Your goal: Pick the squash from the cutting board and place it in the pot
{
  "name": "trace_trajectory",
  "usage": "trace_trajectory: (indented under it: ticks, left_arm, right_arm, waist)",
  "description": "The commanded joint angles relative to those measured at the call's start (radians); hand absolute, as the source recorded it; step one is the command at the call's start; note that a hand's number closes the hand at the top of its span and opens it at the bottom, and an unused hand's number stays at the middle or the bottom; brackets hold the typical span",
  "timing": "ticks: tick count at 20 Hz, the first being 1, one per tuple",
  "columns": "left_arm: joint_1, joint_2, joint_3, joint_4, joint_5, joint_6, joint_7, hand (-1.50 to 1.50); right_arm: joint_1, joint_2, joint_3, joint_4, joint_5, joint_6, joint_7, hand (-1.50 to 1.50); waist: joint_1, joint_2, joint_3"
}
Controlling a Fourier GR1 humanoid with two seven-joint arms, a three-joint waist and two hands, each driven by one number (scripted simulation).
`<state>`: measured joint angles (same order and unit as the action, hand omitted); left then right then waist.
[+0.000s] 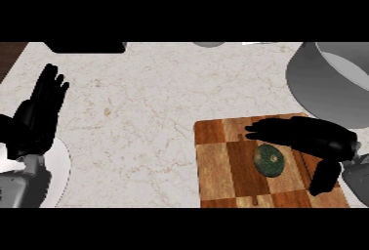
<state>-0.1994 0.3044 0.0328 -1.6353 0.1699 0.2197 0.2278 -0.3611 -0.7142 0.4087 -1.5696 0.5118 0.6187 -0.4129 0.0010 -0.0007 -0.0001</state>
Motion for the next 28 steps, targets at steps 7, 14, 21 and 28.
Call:
trace_trajectory:
  ticks: [7, 14, 21, 28]
  left_arm:
    - [-0.007, -0.044, 0.02, 0.028, -0.052, -0.03, -0.024, 0.0]
    - [0.012, -0.068, 0.038, -0.001, -0.056, -0.051, -0.034, 0.0]
    - [-0.075, -0.078, 0.047, 0.046, -0.09, -0.04, 0.032, 0.0]
    - [-0.015, -0.082, 0.061, -0.018, -0.099, -0.044, 0.02, 0.0]
  right_arm:
    - [0.003, 0.131, -0.062, 0.093, 0.182, 0.013, -0.052, -1.5]
    - [0.032, 0.22, -0.042, 0.184, 0.322, -0.088, -0.09, -1.5]
    - [0.058, 0.229, -0.086, 0.22, 0.388, -0.08, -0.137, -1.5]
    - [0.001, 0.228, -0.049, 0.302, 0.475, -0.216, -0.32, 1.5]
  waist:
    - [0.002, 0.001, 0.0]
    - [0.003, 0.001, 0.0]
    - [-0.001, 0.001, 0.0]
    - [0.004, 0.002, 0.0]
